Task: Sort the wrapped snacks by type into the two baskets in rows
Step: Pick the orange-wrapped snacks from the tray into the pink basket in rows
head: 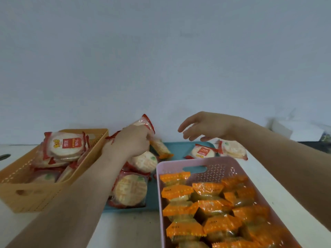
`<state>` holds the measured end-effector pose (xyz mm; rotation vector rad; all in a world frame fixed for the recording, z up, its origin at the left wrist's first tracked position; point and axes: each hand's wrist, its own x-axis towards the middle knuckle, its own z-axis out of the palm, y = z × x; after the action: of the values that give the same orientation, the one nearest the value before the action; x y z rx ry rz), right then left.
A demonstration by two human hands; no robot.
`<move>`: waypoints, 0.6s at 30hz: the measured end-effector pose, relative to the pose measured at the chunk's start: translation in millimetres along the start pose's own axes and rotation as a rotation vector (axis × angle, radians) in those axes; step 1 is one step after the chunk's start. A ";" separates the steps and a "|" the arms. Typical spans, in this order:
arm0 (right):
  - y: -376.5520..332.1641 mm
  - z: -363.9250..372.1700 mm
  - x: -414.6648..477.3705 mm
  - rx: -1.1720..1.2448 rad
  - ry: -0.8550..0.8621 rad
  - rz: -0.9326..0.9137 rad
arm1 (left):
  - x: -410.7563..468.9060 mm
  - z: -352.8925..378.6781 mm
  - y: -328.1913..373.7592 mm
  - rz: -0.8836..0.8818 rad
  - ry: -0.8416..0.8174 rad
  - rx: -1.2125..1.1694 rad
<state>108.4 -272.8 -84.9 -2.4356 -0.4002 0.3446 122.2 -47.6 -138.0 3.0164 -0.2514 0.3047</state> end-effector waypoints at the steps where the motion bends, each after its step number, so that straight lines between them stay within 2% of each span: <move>1: -1.2 1.0 10.7 -0.014 -0.040 0.034 | 4.0 4.9 -1.2 -0.002 -0.020 0.079; 7: -2.1 19.3 74.0 -0.201 -0.318 0.125 | 37.7 33.6 -4.1 0.088 -0.269 0.378; 10: 2.6 36.8 95.9 -0.286 -0.446 0.147 | 47.5 38.3 3.4 0.096 -0.291 0.501; 15: 11.5 49.6 111.0 -0.400 -0.517 0.099 | 59.4 41.7 8.5 0.044 -0.373 0.639; 18: 14.6 51.9 113.2 -0.438 -0.482 0.091 | 58.7 45.6 4.2 -0.019 -0.450 0.562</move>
<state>197.7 -213.8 -150.2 -2.7863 -0.6237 0.9820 186.9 -66.0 -170.1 3.6068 -0.1921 -0.3830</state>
